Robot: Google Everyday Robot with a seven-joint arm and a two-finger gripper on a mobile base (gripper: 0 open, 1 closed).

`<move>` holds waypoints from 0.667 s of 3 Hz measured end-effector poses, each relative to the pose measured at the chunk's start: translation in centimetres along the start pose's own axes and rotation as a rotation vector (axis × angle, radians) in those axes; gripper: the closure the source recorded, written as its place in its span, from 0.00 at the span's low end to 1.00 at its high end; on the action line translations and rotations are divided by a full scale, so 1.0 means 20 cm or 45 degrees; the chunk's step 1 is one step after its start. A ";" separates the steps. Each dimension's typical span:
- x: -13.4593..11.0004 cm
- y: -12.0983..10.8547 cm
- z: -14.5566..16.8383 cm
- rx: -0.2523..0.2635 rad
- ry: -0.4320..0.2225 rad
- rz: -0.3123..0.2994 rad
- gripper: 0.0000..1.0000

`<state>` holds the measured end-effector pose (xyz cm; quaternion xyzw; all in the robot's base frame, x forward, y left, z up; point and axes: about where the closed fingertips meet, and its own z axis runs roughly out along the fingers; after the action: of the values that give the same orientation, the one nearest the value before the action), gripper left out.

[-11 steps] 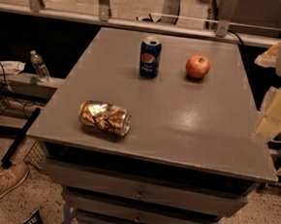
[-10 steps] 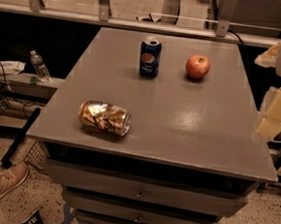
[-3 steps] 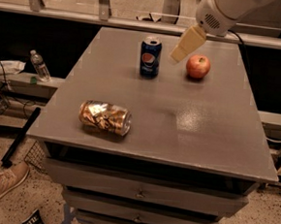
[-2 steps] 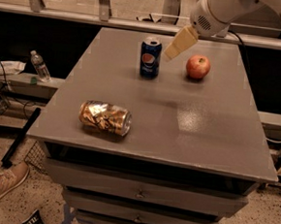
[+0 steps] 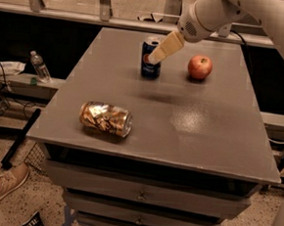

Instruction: Move pepsi can near orange can

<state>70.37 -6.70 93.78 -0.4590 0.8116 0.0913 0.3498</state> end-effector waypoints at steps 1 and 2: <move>-0.01 0.01 0.07 -0.038 -0.009 0.020 0.00; -0.04 0.02 0.11 -0.068 -0.044 0.024 0.00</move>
Offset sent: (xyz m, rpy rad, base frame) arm 0.0144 0.0258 -0.0072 0.0921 0.0188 0.0414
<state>71.37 -4.86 92.68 -0.4589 0.8070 0.1240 0.3505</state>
